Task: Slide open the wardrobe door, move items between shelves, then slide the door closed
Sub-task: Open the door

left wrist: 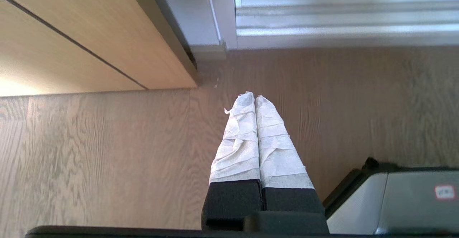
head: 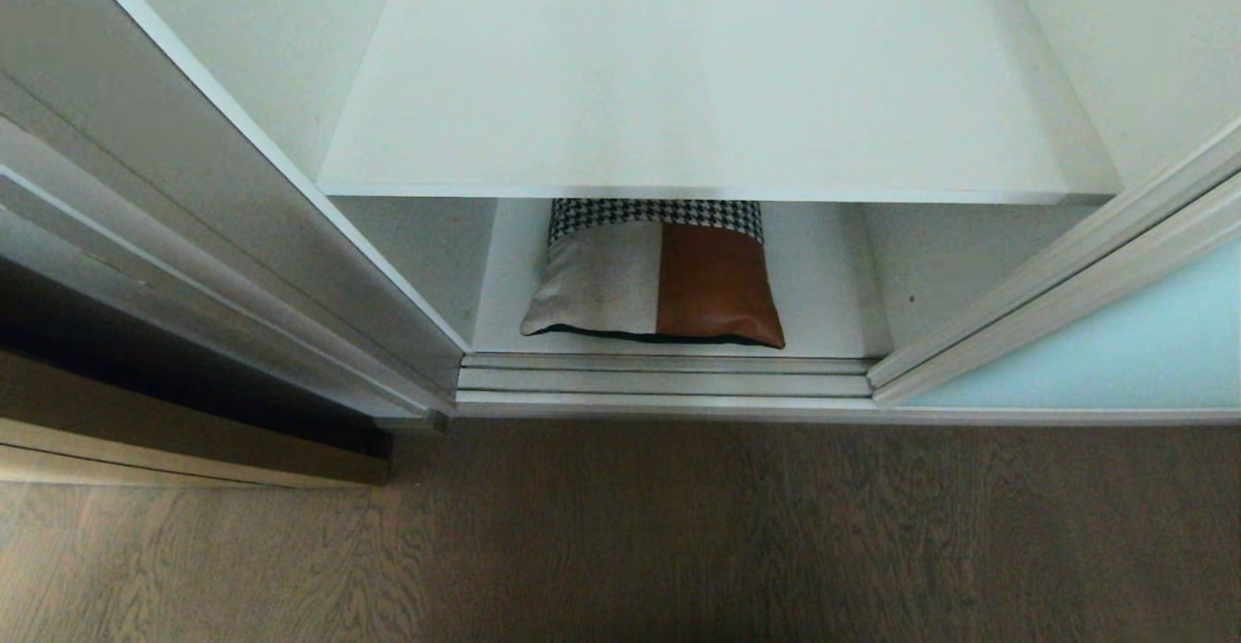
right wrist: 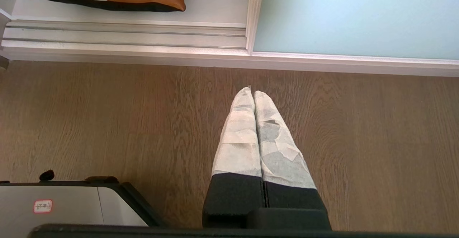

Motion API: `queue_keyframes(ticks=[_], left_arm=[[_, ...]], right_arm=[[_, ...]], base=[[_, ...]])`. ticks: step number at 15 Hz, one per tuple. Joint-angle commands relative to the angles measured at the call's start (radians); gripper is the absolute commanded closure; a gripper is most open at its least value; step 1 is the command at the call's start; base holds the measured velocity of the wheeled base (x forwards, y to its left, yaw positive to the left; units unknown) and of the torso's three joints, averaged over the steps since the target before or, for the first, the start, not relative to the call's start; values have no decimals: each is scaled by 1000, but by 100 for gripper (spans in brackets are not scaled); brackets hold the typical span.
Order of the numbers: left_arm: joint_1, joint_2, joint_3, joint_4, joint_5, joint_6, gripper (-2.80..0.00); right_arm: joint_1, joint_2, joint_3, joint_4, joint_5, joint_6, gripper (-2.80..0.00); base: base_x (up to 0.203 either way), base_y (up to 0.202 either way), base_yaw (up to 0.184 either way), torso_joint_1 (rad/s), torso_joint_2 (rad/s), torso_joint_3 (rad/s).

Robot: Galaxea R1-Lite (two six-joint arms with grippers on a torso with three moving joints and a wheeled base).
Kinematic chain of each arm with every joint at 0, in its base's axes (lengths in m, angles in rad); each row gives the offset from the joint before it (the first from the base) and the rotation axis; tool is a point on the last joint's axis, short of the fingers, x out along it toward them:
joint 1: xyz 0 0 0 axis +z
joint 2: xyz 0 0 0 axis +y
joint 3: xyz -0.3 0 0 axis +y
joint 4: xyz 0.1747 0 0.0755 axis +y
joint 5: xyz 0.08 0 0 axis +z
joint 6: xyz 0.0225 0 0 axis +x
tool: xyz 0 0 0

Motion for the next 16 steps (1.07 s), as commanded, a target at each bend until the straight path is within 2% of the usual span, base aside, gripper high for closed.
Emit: queue_keyframes(ticks=[1,2,5,8,11,13,16], left_arm=[[3,-34,-1,9,-1,11,0],[3,-34,8,-3,5,20,0],[3,-34,15,-137,32,20,0],[2,-32,15,-19,16,28,0],[2,-34,15,-23,16,27,0],[3,-34,15,-27,16,-1,0],[3,-34,15,-28,19,-9,0]], right_arm=[[1,1,2,0,0,-1,0],[1,1,2,0,0,1,0],[-1,1,2,0,0,-1,0],[0,1,2,0,0,0,0],[-1,1,2,0,0,-1,0],[0,1,2,0,0,-1,0],[1,1,2,0,0,-1,0]], base=[[0,0,0,0,0,0],[0,0,0,0,0,0],[0,0,0,0,0,0],[0,0,0,0,0,0],[0,0,0,0,0,0],[0,0,0,0,0,0],[0,0,0,0,0,0]])
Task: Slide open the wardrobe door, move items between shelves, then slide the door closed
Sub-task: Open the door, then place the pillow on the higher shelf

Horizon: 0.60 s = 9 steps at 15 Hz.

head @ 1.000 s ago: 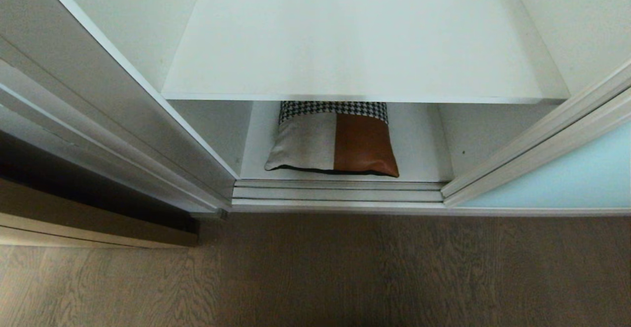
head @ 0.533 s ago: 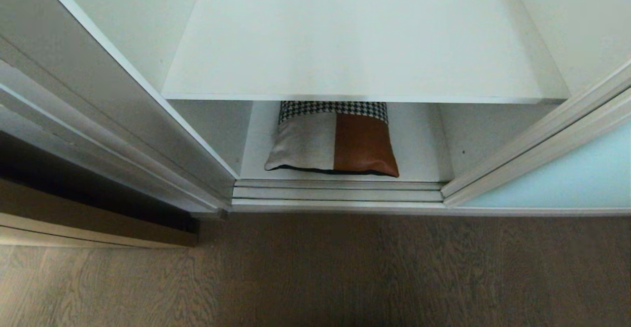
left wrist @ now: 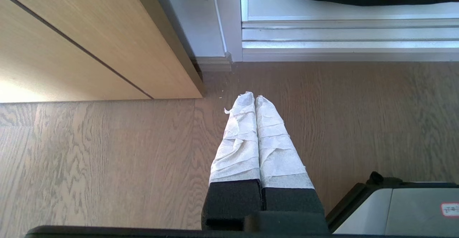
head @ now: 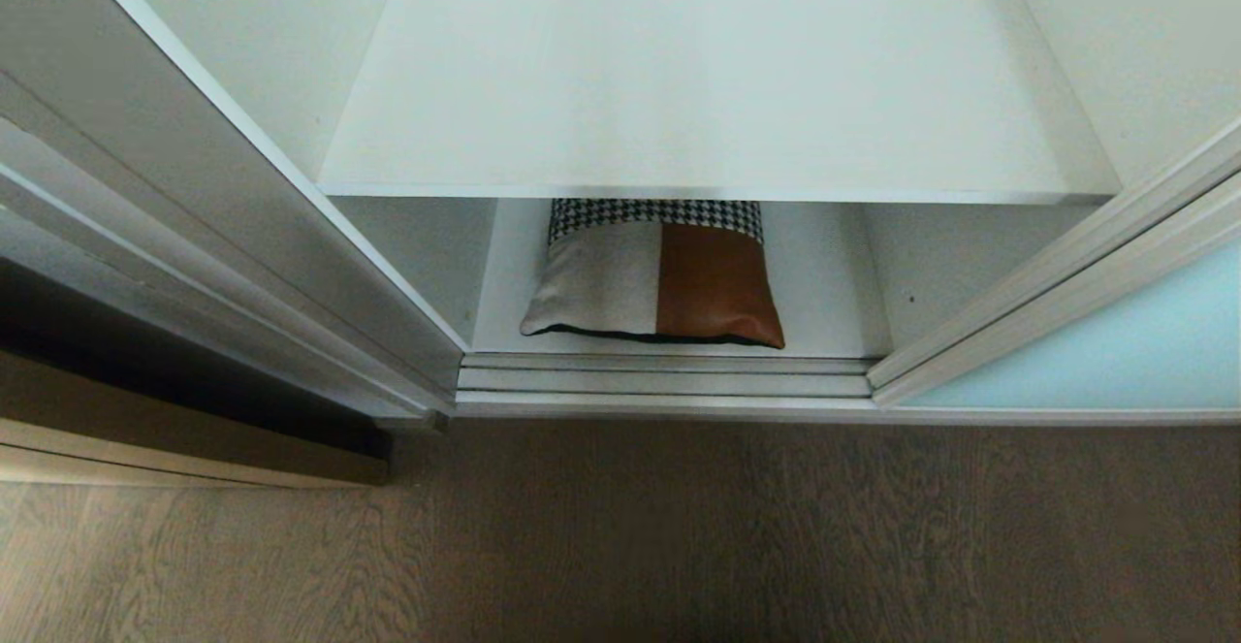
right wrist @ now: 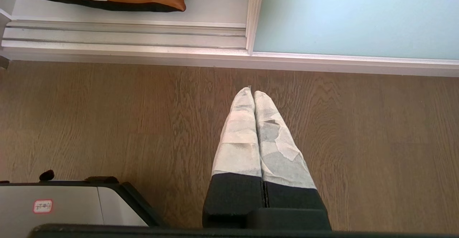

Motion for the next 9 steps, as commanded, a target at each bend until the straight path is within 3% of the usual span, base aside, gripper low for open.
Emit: queue_keyframes(ticks=[1,9], left_arm=[[1,2,2,2,0,0,0],[-1,2,2,2,0,0,0]], right_arm=[[0,1,2,0,0,1,0],[0,1,2,0,0,1,0]], base=[[0,0,0,0,0,0],[0,0,0,0,0,0]])
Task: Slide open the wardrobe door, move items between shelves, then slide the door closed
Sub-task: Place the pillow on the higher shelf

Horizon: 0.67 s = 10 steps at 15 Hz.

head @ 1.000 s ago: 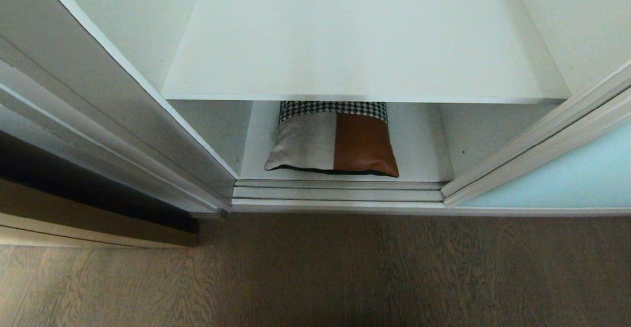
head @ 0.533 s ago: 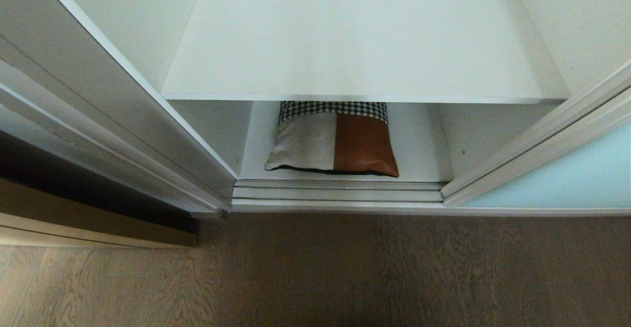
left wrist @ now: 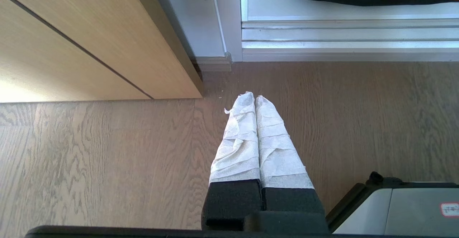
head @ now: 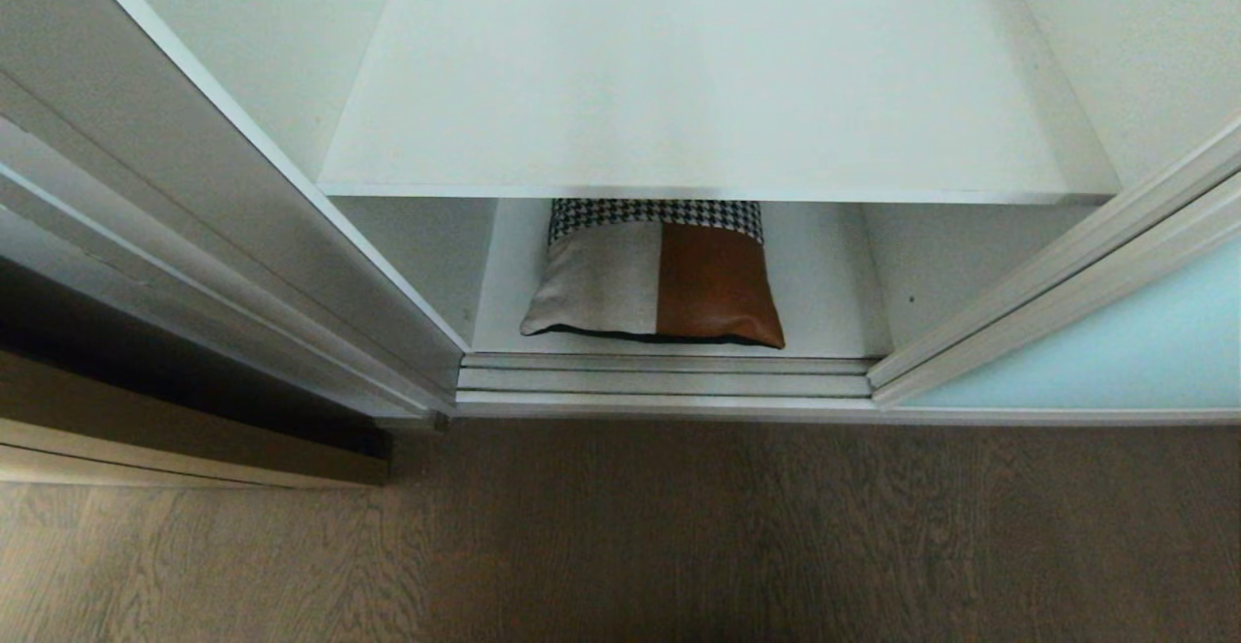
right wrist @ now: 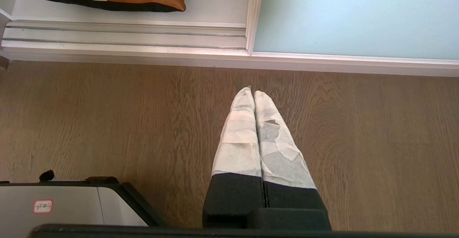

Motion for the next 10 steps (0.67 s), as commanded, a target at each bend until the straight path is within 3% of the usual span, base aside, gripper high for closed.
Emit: queue_keyframes(ticks=[1,10], left_arm=[[0,2,2,1,0,0,0],[1,2,2,1,0,0,0]], right_arm=[[0,1,2,0,0,0,0],[1,1,2,0,0,1,0]], base=[[0,0,0,0,0,0],[0,0,0,0,0,0]])
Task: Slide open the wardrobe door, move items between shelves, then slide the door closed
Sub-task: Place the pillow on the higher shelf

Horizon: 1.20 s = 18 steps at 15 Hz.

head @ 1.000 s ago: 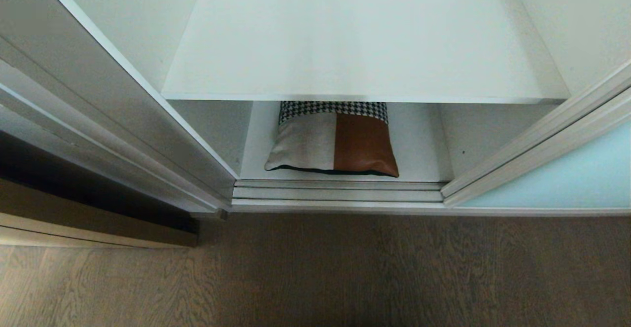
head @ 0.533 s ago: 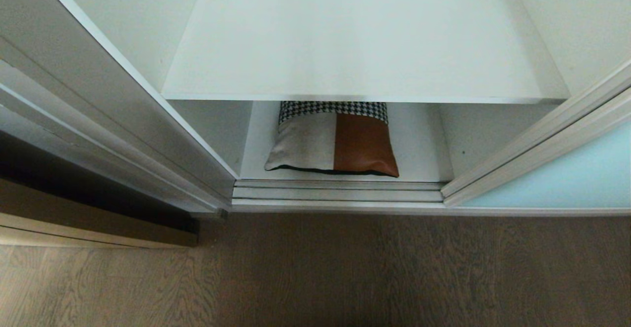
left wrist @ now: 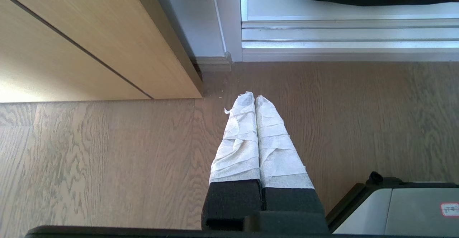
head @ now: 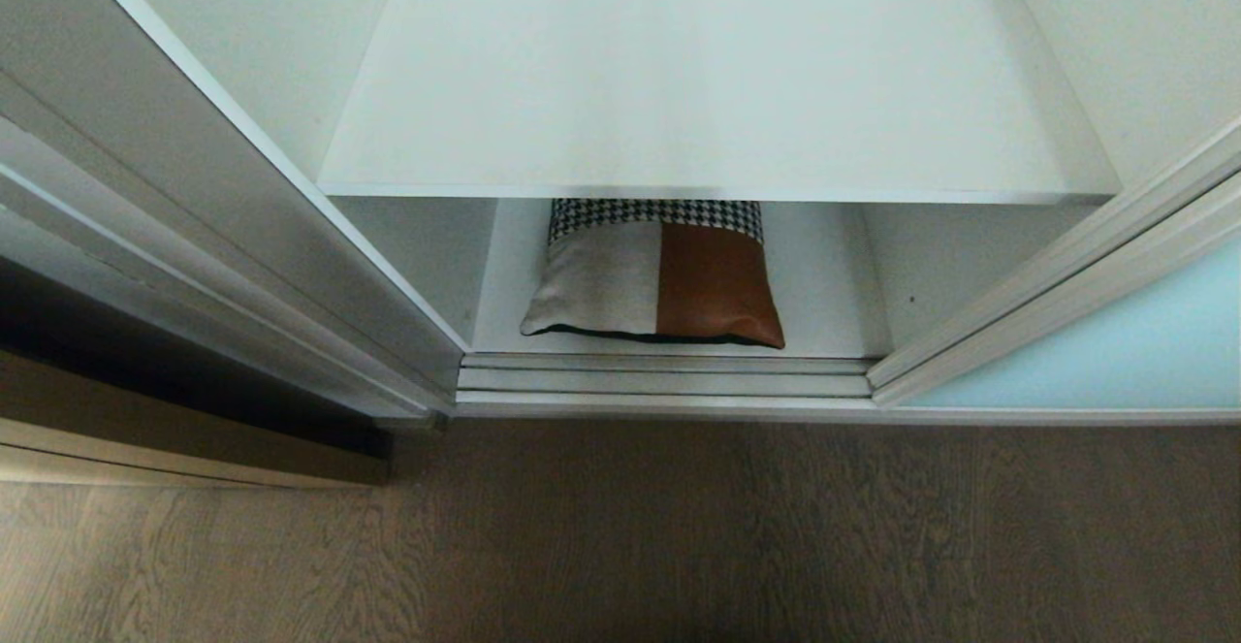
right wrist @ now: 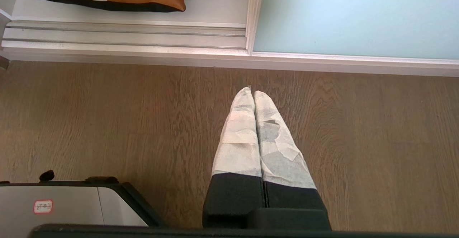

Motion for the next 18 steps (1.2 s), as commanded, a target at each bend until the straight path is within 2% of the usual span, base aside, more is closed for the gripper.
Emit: queue_keyframes(ticks=[1,9,16,18], left_arm=[[1,2,2,0,0,0,0],[0,2,2,0,0,0,0],[1,2,2,0,0,0,0],[1,2,2,0,0,-1,0]], right_arm=[[0,1,2,0,0,-2,0],[1,0,2,1,-5,-17,0],[1,0,2,-11,-19,5,0],[1,11,-69,1,-38,0,0]], base=[[0,0,0,0,0,0],[0,0,0,0,0,0],[0,0,0,0,0,0],[0,0,0,0,0,0]])
